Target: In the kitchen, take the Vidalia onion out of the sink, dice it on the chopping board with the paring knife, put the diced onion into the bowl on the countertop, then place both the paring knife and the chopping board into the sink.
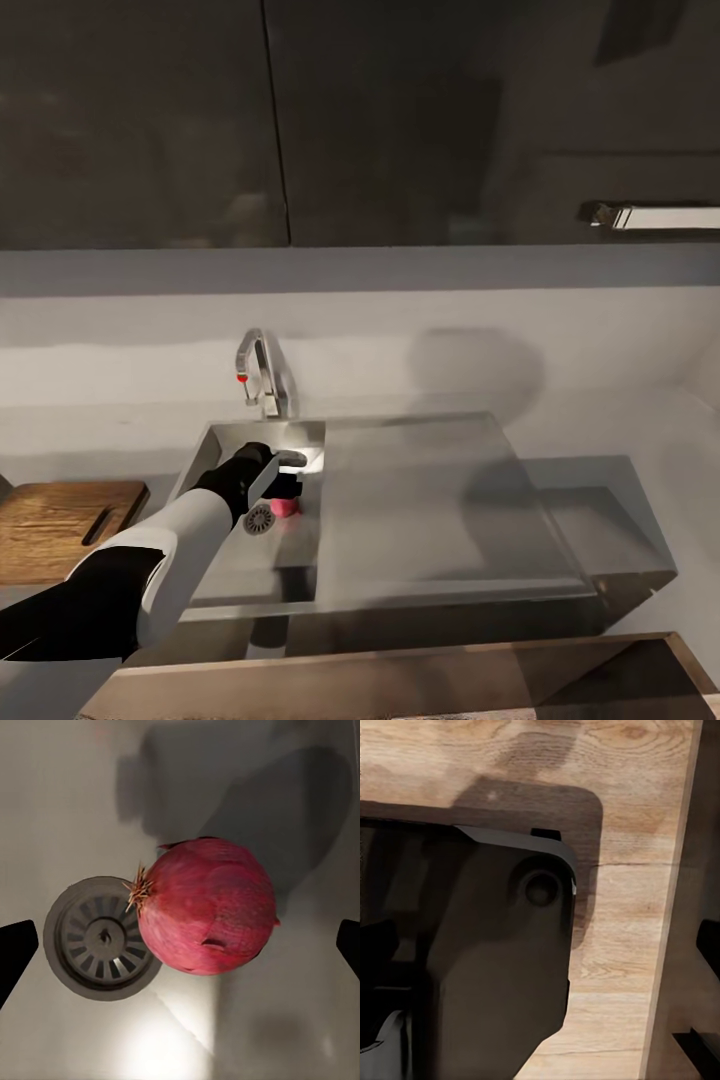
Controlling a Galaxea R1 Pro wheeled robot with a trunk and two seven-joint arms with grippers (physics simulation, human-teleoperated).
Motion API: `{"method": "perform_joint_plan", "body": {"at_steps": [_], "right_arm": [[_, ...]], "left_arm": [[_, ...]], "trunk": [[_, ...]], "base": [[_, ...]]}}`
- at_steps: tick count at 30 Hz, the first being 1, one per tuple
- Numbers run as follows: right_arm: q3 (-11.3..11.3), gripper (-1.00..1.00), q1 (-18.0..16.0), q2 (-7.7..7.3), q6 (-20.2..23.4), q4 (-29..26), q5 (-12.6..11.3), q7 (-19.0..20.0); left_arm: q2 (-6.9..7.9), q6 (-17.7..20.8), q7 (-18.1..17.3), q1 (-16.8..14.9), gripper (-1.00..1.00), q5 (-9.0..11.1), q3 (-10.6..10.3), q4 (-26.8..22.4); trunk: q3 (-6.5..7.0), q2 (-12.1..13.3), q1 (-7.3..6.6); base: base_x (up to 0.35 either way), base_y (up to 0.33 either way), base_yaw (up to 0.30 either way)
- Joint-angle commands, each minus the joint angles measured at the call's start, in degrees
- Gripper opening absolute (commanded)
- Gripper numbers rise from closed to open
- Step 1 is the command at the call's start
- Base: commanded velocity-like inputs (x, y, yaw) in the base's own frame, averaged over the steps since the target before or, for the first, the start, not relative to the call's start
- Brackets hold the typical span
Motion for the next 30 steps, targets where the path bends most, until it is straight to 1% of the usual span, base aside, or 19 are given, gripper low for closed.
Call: {"method": "perform_joint_plan", "body": {"at_steps": [1,15,19,30], "right_arm": [[-0.48,1.00,-0.05,0.03,-0.19,0.06,0.60,-0.23],[-0.47,1.00,-0.05,0.13,-0.17,0.06,0.60,-0.23],[-0.47,1.00,-0.05,0.14,-0.17,0.06,0.60,-0.23],[-0.47,1.00,-0.05,0.12,-0.21,0.06,0.60,-0.23]], "left_arm": [[0.00,0.29,0.12,-0.03,1.00,-0.01,-0.14,-0.06],[0.31,0.29,0.05,-0.03,1.00,-0.01,-0.14,1.00],[0.21,0.29,0.05,-0.03,1.00,-0.01,-0.14,1.07],[0.36,0.29,0.05,-0.03,1.00,-0.01,-0.14,1.08]], "trunk": [[-0.20,-0.12,0.03],[-1.48,-0.12,0.03],[-1.84,-0.12,0.03],[-2.03,-0.12,0.03]], "base": [[0.000,0.000,0.000],[0.001,0.000,0.000],[0.120,-0.035,0.000],[0.048,-0.026,0.000]]}}
